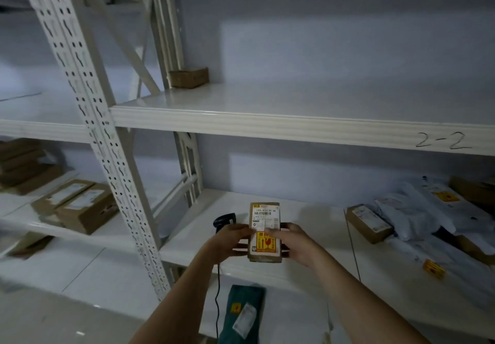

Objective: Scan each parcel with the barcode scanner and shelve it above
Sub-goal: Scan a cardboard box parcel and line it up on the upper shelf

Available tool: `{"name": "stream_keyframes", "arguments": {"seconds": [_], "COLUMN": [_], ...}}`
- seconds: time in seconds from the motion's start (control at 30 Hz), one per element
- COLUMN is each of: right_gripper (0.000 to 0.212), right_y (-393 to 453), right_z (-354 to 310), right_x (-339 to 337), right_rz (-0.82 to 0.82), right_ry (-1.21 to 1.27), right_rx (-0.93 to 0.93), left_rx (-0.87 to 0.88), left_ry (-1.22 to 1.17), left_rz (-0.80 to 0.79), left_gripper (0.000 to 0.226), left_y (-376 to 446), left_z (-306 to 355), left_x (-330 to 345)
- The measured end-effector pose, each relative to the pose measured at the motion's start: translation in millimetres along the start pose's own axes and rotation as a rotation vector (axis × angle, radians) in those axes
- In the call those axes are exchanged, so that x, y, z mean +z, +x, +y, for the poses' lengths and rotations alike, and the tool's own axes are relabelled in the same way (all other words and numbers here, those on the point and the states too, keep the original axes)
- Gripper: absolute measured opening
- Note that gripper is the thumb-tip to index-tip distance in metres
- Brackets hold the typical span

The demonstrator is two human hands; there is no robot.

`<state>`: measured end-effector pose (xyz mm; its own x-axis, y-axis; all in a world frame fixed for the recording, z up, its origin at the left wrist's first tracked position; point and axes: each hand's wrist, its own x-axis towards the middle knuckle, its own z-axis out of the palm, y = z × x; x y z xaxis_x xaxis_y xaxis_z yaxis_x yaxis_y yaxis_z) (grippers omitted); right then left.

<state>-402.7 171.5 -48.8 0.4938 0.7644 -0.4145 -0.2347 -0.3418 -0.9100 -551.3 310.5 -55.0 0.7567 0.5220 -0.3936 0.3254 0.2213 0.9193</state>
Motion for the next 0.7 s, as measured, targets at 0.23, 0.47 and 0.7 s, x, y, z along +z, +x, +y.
{"name": "stream_keyframes", "arguments": {"seconds": [0.23, 0.47, 0.7], "right_gripper": [0.033, 0.037, 0.044], "right_y": [31, 79, 130], "right_z": [1, 4, 9], "right_x": [35, 31, 20], "right_rz": [0.122, 0.128, 0.071], "right_ry": [-0.013, -0.025, 0.02], "right_rx": [0.062, 0.079, 0.136], "left_rx": [-0.12, -0.209, -0.268], "left_ry": [-0.152, -0.061, 0.201], "left_rz": [0.316, 0.485, 0.55], "left_gripper": [0.011, 0.02, 0.054], "left_y": [17, 66, 106], "left_z": [-21, -30, -38], "left_x": [-51, -67, -68]}}
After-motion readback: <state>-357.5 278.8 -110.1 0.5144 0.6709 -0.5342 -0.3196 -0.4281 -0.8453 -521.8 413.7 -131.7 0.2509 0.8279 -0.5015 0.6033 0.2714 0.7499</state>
